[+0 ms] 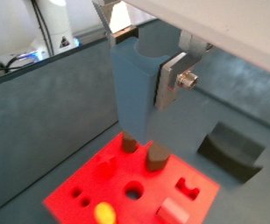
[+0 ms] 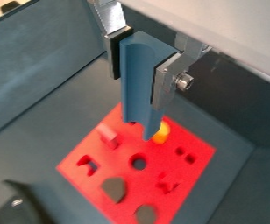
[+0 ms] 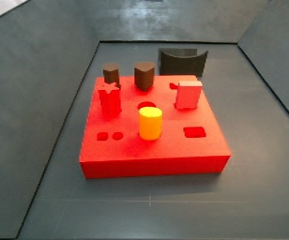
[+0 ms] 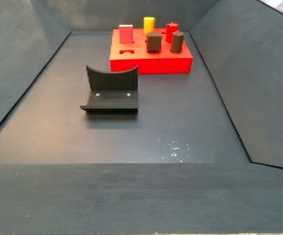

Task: Pick up the arch object. Move up. Place the arch object on the fixture. Regrasp the arch object. Move to above the board. Insert the arch object.
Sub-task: Move to above the board, then insert the arch object.

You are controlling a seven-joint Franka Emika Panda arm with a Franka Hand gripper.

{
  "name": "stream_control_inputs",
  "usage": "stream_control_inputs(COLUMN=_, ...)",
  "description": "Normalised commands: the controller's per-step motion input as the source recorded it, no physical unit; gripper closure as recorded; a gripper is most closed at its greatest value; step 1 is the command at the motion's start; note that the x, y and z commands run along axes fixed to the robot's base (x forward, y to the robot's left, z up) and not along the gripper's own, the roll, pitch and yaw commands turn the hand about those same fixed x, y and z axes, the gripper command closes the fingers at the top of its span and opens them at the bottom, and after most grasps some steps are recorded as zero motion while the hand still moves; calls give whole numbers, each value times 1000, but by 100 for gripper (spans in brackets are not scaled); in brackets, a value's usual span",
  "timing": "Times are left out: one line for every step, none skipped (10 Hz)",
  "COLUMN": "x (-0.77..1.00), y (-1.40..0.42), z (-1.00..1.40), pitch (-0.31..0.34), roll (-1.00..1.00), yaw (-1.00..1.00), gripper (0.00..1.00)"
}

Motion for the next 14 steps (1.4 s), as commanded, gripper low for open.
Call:
stream_control_inputs(x=-72, y=-47, z=-7, pitch=-8, roll=-376, yaw=-17, gripper=100)
stream_control_inputs(x=-50, y=-16, z=-1, pitch=-9, roll=-225, yaw=-10, gripper=100)
stream_control_inputs(x=3, y=-77, z=-46, pitch=-17, roll=-14, yaw=0, gripper=100)
stream_control_inputs(x=149, y=351, z=-57, pitch=9, roll=0, yaw=-6, gripper=100)
stream_control_inputs(x=343, y=666, z=-131, pitch=0, roll=-201, yaw=154, gripper=100)
stream_control_inputs(x=417, y=631, z=-397, pitch=-19, roll=-269, yaw=169, gripper=100)
stream_control_inputs(x=446, y=629, z=-474, pitch=-49, roll=-340, yaw=129, gripper=100)
stream_control_inputs(x=500, y=563, z=-366, pitch=-96, roll=-390, yaw=106, gripper=100)
stream_control_inputs(x=511, y=477, z=-291, pitch=-130, roll=-417, yaw=86, gripper=100)
stream_control_inputs(x=314, y=423, z=-231, pitch=-166, roll=-439, yaw=-14, gripper=100)
stream_control_inputs(x=263, y=380, z=-443, pitch=-166, roll=-329, yaw=-3, gripper=100)
stream_control_inputs(x=200, y=149, z=-569, pitch=-59, roll=27, yaw=0, gripper=100)
stream_control_inputs(x=114, y=63, z=-609, pitch=-27, roll=231, yaw=17, gripper=100)
stream_control_inputs(x=14, y=14, z=-637, pitch=-69, roll=287, yaw=20, gripper=100)
